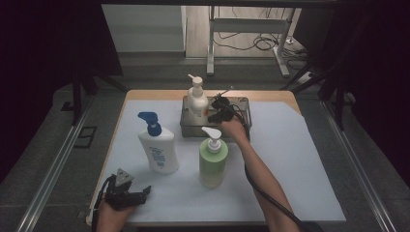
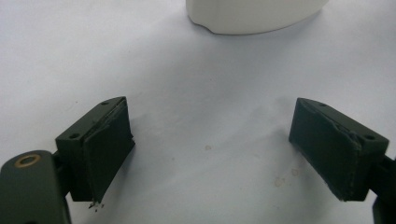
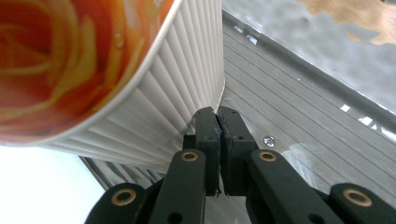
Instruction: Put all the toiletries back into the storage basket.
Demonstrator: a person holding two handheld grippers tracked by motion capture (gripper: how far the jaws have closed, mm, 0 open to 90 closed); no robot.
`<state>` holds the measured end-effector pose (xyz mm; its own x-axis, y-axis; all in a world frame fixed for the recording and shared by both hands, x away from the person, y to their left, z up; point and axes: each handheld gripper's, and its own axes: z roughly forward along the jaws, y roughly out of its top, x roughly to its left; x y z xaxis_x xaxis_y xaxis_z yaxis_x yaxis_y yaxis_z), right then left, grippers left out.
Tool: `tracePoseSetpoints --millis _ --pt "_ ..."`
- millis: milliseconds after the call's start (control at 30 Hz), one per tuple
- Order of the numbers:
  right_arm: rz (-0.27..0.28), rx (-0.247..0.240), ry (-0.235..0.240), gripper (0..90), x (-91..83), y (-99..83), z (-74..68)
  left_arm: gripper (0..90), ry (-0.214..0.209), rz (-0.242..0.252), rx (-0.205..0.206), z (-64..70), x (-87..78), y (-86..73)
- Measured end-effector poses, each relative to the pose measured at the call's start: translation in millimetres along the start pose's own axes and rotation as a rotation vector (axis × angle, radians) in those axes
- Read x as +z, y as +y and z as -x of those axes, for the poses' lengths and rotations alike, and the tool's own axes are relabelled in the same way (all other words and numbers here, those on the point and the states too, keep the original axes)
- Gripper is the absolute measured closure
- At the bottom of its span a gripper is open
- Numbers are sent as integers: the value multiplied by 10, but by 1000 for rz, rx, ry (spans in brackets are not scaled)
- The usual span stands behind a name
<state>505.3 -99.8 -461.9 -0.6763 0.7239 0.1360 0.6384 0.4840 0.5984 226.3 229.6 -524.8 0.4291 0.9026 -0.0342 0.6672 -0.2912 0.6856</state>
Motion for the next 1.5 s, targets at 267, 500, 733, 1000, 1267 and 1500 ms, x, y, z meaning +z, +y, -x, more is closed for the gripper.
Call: tracePoseSetpoints --millis 267,500,733,1000,1267,1500 --pt "0 -11 5 867 37 38 -62 126 0 0 0 0 0 0" --pt "-3 -18 16 868 60 57 -102 126 0 0 0 0 0 0" --pt "-16 -47 37 863 123 70 -189 126 0 0 0 0 0 0" --pt "-10 -43 44 867 128 94 -217 126 0 0 0 0 0 1" --pt "-10 -71 34 879 133 139 -287 126 -1 0 -1 -1 1 1" --pt "-2 -75 33 876 132 127 -287 126 0 -1 -1 0 1 1"
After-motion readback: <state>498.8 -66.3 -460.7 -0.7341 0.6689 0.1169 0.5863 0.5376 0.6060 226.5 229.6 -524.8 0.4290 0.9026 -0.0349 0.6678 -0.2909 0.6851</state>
